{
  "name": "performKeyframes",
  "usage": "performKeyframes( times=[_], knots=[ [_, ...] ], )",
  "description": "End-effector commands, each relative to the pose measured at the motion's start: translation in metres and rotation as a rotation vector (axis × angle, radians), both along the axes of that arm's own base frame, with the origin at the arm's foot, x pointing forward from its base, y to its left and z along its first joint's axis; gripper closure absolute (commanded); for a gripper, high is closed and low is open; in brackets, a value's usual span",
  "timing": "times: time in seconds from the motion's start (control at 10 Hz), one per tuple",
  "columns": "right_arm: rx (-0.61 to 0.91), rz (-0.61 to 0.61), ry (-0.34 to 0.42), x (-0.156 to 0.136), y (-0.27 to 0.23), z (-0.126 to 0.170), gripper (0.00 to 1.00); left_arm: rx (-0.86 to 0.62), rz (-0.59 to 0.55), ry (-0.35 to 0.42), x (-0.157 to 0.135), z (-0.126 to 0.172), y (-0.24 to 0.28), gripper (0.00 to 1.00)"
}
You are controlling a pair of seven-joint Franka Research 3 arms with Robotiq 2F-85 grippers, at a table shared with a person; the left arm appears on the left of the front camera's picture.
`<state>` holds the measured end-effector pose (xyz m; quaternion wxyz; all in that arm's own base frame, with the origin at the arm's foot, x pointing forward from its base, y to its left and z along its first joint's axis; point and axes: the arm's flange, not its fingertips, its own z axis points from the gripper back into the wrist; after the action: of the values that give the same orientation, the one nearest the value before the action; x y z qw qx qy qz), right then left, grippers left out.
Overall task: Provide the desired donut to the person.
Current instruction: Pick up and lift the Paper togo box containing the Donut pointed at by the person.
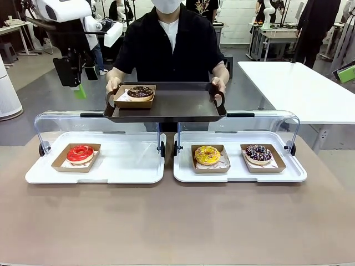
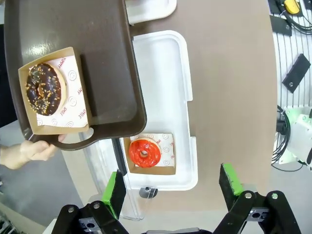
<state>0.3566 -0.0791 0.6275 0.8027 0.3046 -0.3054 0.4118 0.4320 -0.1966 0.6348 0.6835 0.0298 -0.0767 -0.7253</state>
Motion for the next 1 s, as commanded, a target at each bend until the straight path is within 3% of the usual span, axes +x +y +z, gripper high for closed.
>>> performKeyframes(
  times=[0.0, 0.5, 0.8, 0.9],
  knots=[
    [0.010, 0.004, -0.002, 0.000, 0.000, -0.001, 0.00, 0.000, -0.006, -0.004, -0.001, 0.006, -0.004, 0.00],
    [0.010, 0.004, -0.002, 0.000, 0.000, -0.001, 0.00, -0.003, -0.011, -0.008, -0.002, 0.004, -0.005, 0.00],
    [0.010, 0.004, -0.002, 0.000, 0.000, -0.001, 0.00, -0.428, -0.039, 0.136, 0.017, 0.045, 0.105, 0.00],
    [0.010, 0.004, -0.002, 0.000, 0.000, -0.001, 0.00, -0.531, -0.022, 0.132, 0.016, 0.061, 0.133, 0.00]
  ],
)
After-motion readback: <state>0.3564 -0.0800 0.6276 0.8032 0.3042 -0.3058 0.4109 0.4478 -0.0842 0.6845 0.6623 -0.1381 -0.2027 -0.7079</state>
